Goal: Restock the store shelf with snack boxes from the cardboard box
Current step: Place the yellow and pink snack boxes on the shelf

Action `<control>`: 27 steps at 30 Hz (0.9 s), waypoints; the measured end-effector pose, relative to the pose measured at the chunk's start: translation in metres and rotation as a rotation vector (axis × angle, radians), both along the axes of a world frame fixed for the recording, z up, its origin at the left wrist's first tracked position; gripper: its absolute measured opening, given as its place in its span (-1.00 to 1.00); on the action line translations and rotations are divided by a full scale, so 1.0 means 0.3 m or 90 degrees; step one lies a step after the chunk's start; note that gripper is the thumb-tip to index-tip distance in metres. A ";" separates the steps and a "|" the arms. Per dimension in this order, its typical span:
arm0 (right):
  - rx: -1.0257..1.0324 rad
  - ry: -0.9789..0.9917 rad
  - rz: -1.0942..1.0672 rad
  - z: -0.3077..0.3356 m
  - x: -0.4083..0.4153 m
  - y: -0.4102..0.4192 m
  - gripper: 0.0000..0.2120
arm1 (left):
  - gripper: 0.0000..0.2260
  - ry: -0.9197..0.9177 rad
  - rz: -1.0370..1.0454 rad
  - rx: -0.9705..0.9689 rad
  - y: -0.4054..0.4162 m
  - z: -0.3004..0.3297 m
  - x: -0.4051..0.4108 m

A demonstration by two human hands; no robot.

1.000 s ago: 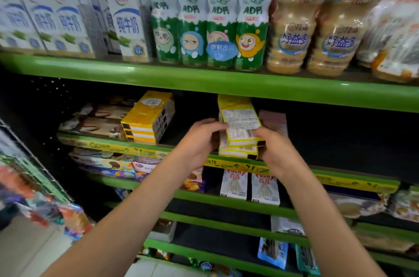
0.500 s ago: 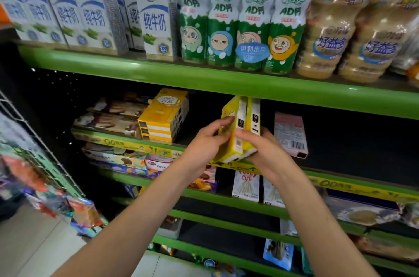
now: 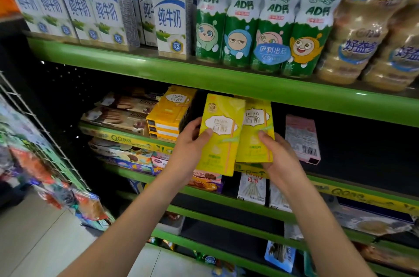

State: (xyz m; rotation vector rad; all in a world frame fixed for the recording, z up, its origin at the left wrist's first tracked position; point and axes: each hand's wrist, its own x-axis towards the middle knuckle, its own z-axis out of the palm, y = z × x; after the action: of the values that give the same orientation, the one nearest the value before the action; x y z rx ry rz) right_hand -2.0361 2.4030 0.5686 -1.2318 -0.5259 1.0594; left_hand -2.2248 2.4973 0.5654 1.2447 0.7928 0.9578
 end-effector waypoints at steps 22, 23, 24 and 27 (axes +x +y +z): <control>0.003 -0.044 0.088 -0.013 0.026 0.006 -0.56 | -0.73 -0.088 -0.003 -0.059 0.019 -0.042 -0.011; -0.005 -0.045 0.085 -0.012 0.025 0.007 -0.57 | -0.72 -0.090 -0.005 -0.061 0.021 -0.047 -0.014; -0.011 -0.046 0.088 -0.011 0.024 0.008 -0.57 | -0.71 -0.089 -0.006 -0.064 0.022 -0.050 -0.017; -0.016 -0.052 0.101 -0.009 0.025 0.011 -0.57 | -0.67 -0.088 -0.016 -0.069 0.025 -0.054 -0.028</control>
State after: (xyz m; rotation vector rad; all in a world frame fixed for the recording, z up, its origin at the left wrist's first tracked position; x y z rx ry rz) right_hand -2.0286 2.4064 0.5661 -1.2755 -0.6845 1.1541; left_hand -2.2332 2.5046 0.5491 1.0801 0.7097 0.9566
